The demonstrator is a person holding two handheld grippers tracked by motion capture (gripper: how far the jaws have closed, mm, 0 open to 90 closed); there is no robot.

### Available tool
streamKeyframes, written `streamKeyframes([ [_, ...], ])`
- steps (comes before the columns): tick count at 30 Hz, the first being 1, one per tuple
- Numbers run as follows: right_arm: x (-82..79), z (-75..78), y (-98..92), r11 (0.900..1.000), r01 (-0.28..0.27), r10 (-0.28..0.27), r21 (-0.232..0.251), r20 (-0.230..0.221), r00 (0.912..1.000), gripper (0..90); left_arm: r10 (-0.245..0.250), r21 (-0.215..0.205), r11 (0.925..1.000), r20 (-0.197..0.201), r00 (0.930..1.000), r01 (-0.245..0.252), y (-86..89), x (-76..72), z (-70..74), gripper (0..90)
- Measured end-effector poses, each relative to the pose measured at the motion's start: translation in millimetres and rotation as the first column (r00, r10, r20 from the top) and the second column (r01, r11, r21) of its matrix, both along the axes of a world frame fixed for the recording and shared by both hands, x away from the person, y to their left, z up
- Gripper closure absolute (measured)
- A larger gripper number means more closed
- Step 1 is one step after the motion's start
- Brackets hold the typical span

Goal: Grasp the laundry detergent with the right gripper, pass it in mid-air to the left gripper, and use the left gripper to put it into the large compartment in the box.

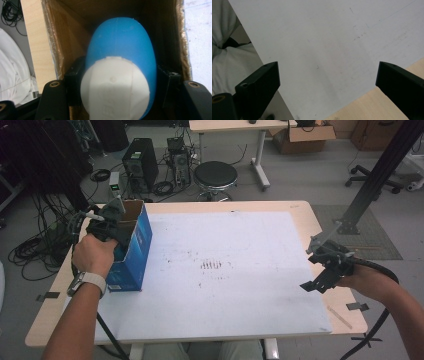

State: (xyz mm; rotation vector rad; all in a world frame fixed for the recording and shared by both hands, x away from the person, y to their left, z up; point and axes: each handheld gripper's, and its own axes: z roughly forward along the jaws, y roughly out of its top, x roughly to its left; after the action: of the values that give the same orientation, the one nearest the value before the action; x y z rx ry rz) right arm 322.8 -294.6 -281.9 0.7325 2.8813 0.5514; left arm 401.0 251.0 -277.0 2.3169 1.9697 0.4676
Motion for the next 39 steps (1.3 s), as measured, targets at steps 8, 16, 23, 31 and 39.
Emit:
streamKeyframes([
  [8, -0.2, -0.9, 0.5, 1.000, -0.003, 0.003, 0.000, -0.003, 1.0000, 5.4, 0.000, -0.006, 1.0000, -0.007, 1.0000, -0.001, 1.0, 1.1, -0.2, 38.4],
  [16, -0.9, -0.6, 1.4, 1.000, -0.003, 0.003, -0.002, -0.006, 1.0000, 5.4, -0.008, -0.009, 0.9999, -0.004, 1.0000, 0.007, 0.4, 1.9, -1.0, 38.1],
  [23, -1.5, 0.7, 1.2, 1.000, -0.006, 0.006, 0.002, -0.001, 1.0000, 5.3, -0.013, -0.035, 0.9993, -0.007, 0.9999, 0.013, 1.6, 1.7, 2.7, 34.2],
  [31, -2.7, 0.6, 3.4, 1.000, -0.007, 0.007, 0.002, -0.005, 1.0000, 5.3, -0.008, -0.054, 0.9985, 0.007, 0.9999, 0.008, 6.6, -1.1, 11.5, 29.5],
  [39, -3.9, 3.4, 2.8, 1.000, -0.009, 0.009, 0.002, 0.000, 1.0000, 5.3, -0.017, -0.071, 0.9973, 0.022, 0.9996, 0.018, 7.9, -4.1, 21.0, 22.5],
])
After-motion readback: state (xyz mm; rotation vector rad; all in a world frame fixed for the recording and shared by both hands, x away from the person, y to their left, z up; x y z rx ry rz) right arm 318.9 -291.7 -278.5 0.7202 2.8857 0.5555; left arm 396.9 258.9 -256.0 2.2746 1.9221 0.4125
